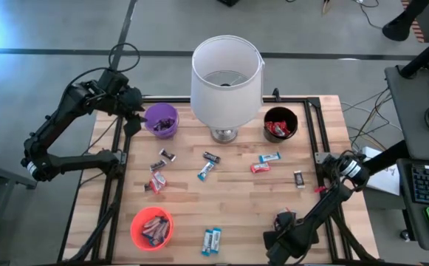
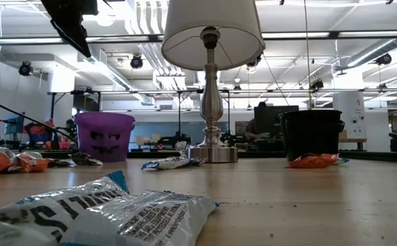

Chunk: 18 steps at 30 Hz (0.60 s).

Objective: Organize candy in baskets
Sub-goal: Put the orange chocolate bar into the black bucket

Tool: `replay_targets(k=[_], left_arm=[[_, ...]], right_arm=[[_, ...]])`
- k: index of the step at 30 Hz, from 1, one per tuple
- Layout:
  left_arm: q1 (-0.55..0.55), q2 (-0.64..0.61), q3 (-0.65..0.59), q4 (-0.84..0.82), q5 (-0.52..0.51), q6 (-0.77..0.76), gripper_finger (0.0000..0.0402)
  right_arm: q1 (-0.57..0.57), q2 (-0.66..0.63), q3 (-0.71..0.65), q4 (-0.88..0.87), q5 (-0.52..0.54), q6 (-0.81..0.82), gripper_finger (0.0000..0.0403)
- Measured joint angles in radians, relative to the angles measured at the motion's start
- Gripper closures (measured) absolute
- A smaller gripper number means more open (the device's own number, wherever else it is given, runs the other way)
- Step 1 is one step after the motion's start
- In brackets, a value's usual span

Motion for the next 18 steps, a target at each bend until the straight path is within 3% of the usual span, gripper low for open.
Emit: replay_targets(k=[18], left_arm=[[0.0, 0.0, 0.0, 0.012, -0.001, -0.009, 0.0212]], right_arm=[[0.003, -0.002, -0.073, 0.08, -0.016, 0.011, 0.0204]])
